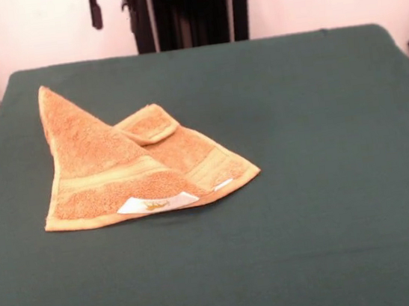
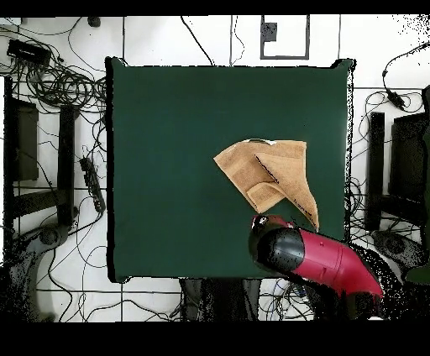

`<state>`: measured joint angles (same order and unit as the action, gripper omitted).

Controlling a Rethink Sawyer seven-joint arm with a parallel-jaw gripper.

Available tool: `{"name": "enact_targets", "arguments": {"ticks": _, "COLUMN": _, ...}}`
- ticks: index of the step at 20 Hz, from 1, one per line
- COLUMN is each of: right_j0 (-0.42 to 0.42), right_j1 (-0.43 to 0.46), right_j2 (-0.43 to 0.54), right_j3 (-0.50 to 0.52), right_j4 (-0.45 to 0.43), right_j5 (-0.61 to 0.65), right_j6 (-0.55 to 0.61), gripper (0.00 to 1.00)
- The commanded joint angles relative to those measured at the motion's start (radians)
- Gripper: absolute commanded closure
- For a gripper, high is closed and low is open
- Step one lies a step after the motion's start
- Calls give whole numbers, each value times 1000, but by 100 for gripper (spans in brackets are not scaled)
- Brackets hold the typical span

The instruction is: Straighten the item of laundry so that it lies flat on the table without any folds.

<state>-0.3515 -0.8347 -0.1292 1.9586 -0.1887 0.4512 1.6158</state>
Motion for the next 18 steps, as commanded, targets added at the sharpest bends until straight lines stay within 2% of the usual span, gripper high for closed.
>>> {"name": "enact_targets", "arguments": {"ticks": 1, "right_j0": 24, "right_j1": 110, "right_j2": 136, "right_j3": -64, "right_j4": 54, "right_j5": -54, "right_j6": 141, "gripper": 0}}
{"name": "enact_targets", "arguments": {"ticks": 7, "right_j0": 3, "right_j1": 154, "right_j2": 162, "right_j3": -88, "right_j4": 54, "right_j5": -97, "right_j6": 127, "gripper": 0}}
{"name": "enact_targets", "arguments": {"ticks": 14, "right_j0": 49, "right_j1": 151, "right_j2": 130, "right_j3": -166, "right_j4": 63, "right_j5": 57, "right_j6": 119, "gripper": 0}}
{"name": "enact_targets", "arguments": {"ticks": 18, "right_j0": 40, "right_j1": 170, "right_j2": 154, "right_j3": -220, "right_j4": 53, "right_j5": 84, "right_j6": 75, "gripper": 0}}
